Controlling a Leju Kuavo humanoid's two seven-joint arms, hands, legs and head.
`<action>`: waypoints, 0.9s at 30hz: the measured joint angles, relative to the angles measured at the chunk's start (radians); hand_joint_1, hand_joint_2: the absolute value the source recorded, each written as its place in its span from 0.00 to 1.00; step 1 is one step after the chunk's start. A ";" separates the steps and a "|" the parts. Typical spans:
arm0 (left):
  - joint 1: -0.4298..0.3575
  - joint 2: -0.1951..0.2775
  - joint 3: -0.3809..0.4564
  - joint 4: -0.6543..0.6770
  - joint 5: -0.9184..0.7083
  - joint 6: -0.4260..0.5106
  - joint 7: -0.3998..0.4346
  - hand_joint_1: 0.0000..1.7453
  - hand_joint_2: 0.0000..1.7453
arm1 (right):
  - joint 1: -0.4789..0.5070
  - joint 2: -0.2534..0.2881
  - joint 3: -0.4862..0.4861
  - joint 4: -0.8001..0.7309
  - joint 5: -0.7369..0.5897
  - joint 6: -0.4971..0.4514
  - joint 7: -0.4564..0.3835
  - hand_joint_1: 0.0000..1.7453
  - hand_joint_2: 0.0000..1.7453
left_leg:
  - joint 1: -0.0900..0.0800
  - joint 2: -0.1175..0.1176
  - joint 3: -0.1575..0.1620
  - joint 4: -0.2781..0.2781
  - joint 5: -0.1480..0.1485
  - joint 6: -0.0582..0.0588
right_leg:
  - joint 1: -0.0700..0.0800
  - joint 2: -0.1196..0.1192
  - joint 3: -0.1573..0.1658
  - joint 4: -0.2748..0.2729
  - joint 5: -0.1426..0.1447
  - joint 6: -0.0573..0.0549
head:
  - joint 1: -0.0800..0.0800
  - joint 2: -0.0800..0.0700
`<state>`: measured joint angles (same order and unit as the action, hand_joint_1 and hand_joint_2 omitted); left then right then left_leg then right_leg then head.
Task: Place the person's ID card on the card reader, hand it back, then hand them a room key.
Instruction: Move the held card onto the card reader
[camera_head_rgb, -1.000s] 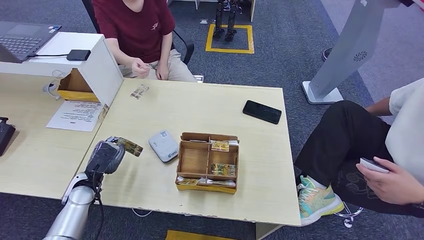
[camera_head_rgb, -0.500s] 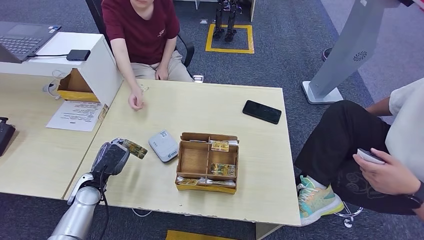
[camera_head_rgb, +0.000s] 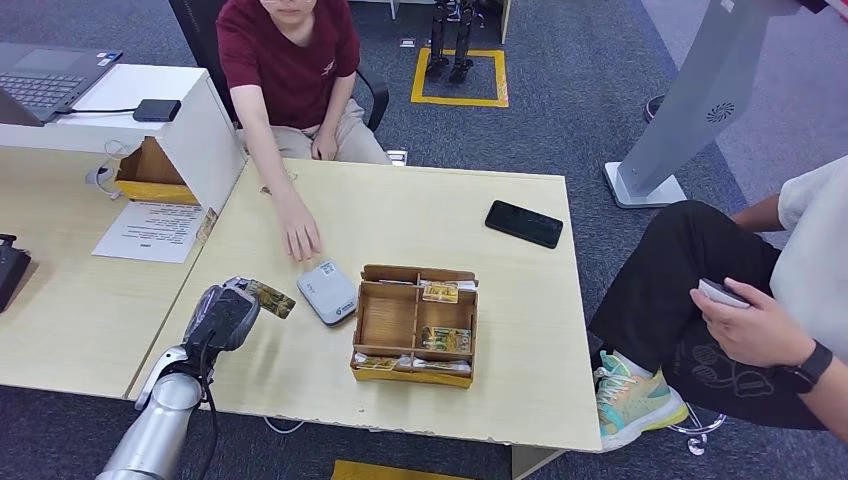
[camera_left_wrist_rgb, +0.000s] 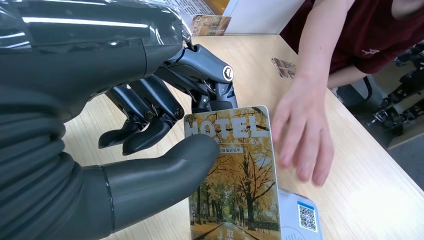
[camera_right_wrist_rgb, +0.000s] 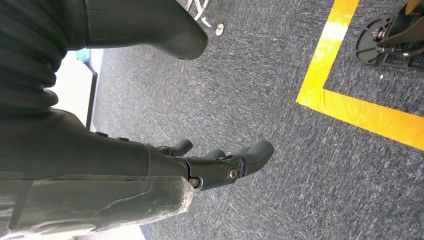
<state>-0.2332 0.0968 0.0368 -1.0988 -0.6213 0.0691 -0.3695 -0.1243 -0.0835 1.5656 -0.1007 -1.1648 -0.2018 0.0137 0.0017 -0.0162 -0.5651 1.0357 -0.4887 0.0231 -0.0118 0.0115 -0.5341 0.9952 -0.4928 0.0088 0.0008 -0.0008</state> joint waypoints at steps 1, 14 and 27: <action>-0.001 0.000 -0.001 0.001 -0.005 0.003 0.001 1.00 1.00 | 0.000 0.000 0.000 0.000 0.000 0.000 0.000 0.00 1.00 | 0.000 0.000 0.000 0.000 0.000 0.000 | 0.000 0.000 0.000 0.000 0.000 0.000 | 0.000 0.000; -0.059 -0.065 -0.048 0.064 -0.024 0.043 0.014 1.00 1.00 | -0.003 0.002 0.000 0.000 0.019 0.002 0.000 0.00 1.00 | 0.000 0.000 0.000 0.001 0.001 0.001 | 0.000 0.000 0.000 0.000 0.002 0.001 | 0.000 0.000; -0.143 -0.141 -0.084 0.155 -0.003 0.051 0.028 1.00 1.00 | -0.008 0.005 0.000 0.000 0.037 0.003 0.001 0.00 1.00 | 0.000 0.001 -0.002 0.001 0.002 0.001 | 0.000 0.002 -0.003 0.000 0.004 0.001 | 0.000 0.000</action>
<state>-0.3757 -0.0446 -0.0471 -0.9438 -0.6243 0.1201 -0.3414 -0.1328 -0.0790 1.5656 -0.1010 -1.1280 -0.1991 0.0145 0.0015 -0.0150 -0.5673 1.0365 -0.4863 0.0241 -0.0119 0.0136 -0.5367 0.9950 -0.4885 0.0102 0.0008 -0.0008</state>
